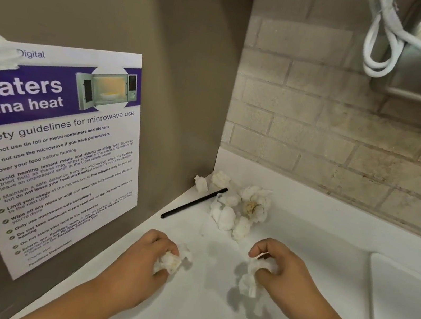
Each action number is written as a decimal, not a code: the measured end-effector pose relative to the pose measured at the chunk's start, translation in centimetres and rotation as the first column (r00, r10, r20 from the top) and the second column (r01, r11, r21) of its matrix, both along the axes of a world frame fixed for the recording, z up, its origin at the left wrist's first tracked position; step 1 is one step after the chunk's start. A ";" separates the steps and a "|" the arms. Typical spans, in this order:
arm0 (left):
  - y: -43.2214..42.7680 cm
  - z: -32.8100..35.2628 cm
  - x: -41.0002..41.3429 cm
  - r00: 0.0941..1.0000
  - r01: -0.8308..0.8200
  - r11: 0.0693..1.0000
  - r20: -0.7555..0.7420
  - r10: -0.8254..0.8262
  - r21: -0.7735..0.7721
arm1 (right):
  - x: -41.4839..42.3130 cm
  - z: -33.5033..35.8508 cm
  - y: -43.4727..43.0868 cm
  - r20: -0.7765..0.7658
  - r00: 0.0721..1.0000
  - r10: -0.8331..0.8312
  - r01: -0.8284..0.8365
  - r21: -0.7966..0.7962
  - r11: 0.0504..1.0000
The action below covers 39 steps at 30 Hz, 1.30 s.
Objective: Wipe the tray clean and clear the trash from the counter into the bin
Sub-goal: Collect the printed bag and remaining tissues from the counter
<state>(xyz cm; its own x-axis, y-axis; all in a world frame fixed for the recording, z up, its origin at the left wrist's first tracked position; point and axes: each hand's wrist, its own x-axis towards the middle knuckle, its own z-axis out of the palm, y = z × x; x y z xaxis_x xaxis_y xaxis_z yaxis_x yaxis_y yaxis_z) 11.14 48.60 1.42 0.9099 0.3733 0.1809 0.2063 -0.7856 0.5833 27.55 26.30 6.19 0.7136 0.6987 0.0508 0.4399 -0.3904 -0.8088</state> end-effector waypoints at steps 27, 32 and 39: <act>0.6 -1.2 1.9 0.998 -0.007 1.000 -0.069 0.009 0.031 | 4.8 -4.8 6.6 0.420 0.902 0.102 -0.005 -0.226 0.974; 0.4 -1.5 2.0 0.998 -0.022 1.000 -0.060 0.023 0.014 | 7.7 -4.7 6.9 0.448 0.823 0.349 0.012 -0.627 0.779; 0.5 -1.5 1.6 0.998 -0.017 1.000 -0.056 0.016 -0.009 | 8.6 -5.1 6.5 0.483 0.792 0.373 0.024 -0.636 0.772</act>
<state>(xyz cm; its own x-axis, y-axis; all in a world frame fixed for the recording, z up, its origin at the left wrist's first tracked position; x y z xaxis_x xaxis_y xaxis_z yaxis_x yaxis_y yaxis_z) 12.70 49.15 -0.08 0.9123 0.3898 0.1260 0.2520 -0.7764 0.5776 36.10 32.82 1.10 0.5513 0.8314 -0.0692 0.8321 -0.5540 -0.0268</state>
